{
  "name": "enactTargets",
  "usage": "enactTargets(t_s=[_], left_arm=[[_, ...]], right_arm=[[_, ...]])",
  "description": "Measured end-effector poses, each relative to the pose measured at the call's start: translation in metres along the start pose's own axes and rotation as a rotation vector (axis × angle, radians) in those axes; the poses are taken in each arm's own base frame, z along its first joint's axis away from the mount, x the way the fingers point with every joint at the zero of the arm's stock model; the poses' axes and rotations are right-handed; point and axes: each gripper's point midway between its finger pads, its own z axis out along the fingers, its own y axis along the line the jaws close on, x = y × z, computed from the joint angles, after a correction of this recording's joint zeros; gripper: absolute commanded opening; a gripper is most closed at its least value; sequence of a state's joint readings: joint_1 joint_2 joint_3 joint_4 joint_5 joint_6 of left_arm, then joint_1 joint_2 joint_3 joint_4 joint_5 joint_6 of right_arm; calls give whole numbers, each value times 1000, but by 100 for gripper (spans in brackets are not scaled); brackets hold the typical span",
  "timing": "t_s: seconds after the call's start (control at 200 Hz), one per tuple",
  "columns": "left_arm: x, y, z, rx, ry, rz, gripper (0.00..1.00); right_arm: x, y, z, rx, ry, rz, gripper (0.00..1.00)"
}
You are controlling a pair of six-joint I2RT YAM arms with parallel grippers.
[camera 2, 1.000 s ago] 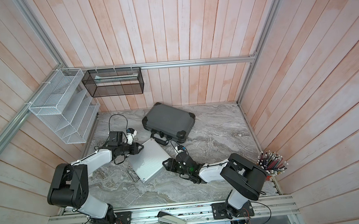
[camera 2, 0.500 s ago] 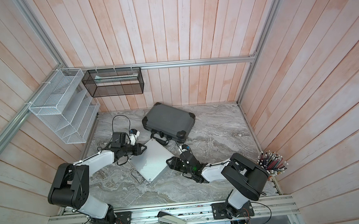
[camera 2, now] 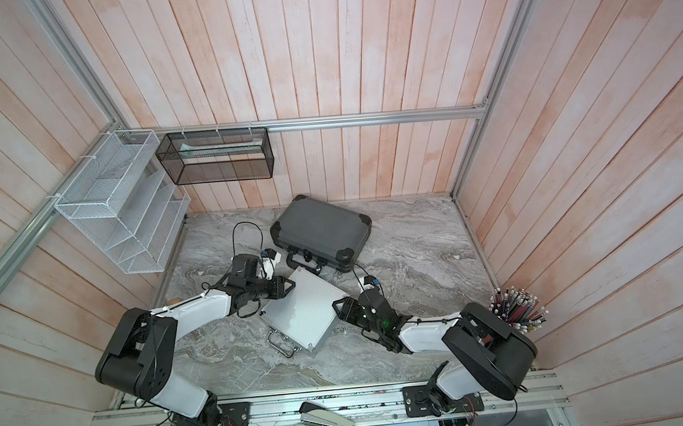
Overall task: Open the poker set cases
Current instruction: Move the poker set case to the center of the board.
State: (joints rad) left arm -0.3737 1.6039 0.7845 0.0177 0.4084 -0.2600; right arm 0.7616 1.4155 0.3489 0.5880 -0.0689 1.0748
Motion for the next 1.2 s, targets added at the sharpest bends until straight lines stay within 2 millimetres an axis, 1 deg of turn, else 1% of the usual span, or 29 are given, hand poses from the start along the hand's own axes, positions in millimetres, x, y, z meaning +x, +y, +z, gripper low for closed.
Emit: enactTargets(t_s=[0.28, 0.45, 0.64, 0.925, 1.2], left_arm=[[-1, -20, 13, -5, -29, -35, 48], [-1, -35, 23, 2, -44, -54, 47], [-3, -53, 37, 25, -52, -64, 47], [-2, -81, 53, 63, -52, -90, 47], [2, -111, 68, 112, -58, -137, 47]], right_arm=[[-10, -14, -12, 21, -35, 18, 60], [-16, -25, -23, 37, -71, 33, 60], [-31, -40, -35, 68, -124, 58, 60], [-45, -61, -55, 114, -198, 75, 61], [-69, -85, -76, 176, -279, 85, 62]])
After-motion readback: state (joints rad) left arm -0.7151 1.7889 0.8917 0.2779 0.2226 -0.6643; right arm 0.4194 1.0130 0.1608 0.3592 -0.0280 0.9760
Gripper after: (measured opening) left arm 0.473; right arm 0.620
